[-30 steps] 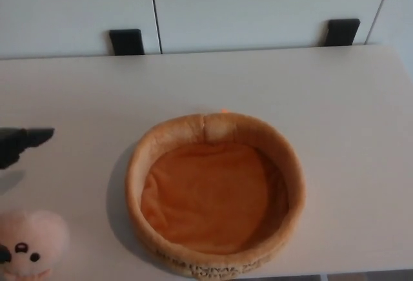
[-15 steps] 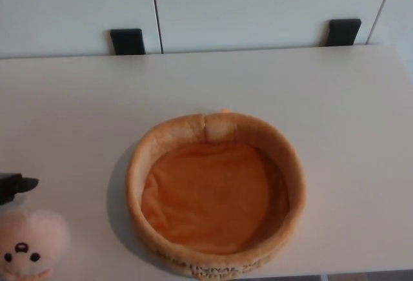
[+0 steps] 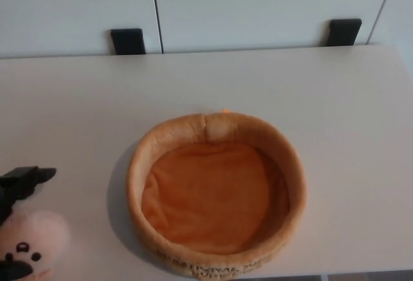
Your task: The robot walks towards a table in front, picks a dumpling toy with left hand and puts it in an orange round plate
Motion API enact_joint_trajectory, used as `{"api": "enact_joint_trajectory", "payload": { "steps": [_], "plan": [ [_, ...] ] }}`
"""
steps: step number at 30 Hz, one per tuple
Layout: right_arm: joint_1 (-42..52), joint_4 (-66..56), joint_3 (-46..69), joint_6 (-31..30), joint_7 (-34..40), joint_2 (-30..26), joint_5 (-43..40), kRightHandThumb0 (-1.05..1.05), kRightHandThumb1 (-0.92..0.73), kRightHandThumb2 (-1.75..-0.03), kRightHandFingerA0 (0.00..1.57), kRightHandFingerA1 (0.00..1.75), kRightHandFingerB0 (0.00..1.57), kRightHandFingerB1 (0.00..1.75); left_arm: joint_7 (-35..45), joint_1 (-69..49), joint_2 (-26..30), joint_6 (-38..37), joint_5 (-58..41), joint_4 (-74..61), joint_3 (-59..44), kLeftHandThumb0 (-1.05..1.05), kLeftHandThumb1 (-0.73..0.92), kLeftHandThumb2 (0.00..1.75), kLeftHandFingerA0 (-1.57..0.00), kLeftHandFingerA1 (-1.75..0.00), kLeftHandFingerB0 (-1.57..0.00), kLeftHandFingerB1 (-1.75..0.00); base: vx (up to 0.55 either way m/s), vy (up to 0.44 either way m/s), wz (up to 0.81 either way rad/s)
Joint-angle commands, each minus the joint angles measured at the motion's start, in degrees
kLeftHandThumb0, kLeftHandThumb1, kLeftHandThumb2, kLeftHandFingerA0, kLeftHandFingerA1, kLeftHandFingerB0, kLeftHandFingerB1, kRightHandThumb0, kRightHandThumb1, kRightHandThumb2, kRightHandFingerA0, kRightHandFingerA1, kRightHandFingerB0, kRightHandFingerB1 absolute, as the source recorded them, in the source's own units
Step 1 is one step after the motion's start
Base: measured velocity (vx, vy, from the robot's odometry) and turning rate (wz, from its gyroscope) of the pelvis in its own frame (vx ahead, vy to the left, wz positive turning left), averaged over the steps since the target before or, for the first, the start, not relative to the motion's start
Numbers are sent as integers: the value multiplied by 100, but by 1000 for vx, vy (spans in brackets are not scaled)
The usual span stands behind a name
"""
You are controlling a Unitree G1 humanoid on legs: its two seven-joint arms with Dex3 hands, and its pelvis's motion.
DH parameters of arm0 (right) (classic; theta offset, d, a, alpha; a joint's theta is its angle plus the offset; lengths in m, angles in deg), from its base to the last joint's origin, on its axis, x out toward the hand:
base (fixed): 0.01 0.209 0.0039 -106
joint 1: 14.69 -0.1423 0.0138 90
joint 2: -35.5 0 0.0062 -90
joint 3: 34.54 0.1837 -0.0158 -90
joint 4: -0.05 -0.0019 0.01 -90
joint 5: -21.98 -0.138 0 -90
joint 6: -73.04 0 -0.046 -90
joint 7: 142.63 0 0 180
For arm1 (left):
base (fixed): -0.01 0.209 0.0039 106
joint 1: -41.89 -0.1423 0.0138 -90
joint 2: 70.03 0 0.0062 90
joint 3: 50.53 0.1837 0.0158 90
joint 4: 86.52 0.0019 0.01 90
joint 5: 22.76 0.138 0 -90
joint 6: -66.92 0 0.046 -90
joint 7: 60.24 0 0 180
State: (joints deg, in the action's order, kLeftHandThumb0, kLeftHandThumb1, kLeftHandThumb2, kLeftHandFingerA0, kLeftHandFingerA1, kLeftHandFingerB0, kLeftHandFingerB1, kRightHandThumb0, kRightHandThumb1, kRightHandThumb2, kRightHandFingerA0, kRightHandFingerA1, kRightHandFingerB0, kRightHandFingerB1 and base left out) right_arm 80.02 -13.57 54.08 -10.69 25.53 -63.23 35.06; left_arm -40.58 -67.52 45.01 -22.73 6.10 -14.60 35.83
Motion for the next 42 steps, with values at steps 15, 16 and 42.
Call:
{"api": "enact_joint_trajectory", "payload": {
  "steps": [15,16,42],
  "plan": [
    [-107,23,10,21,-26,4,-55,-29,-64,-59,74,45,59,40,-642,630,-206,-448,988,1163,1131,-57,38,67,-73,-62,-16,-36,0,0,0],
    [-103,25,16,33,-40,4,-61,-29,-64,-59,74,45,59,40,-613,636,-182,-408,1017,1188,1162,-57,38,67,-73,-62,-16,-36,0,0,0],
    [-226,17,61,31,-62,-8,-84,-28,-62,-58,77,47,61,41,-640,509,204,-152,1552,1092,1529,-28,78,65,-66,-139,-67,-102,0,0,0]
  ]
}}
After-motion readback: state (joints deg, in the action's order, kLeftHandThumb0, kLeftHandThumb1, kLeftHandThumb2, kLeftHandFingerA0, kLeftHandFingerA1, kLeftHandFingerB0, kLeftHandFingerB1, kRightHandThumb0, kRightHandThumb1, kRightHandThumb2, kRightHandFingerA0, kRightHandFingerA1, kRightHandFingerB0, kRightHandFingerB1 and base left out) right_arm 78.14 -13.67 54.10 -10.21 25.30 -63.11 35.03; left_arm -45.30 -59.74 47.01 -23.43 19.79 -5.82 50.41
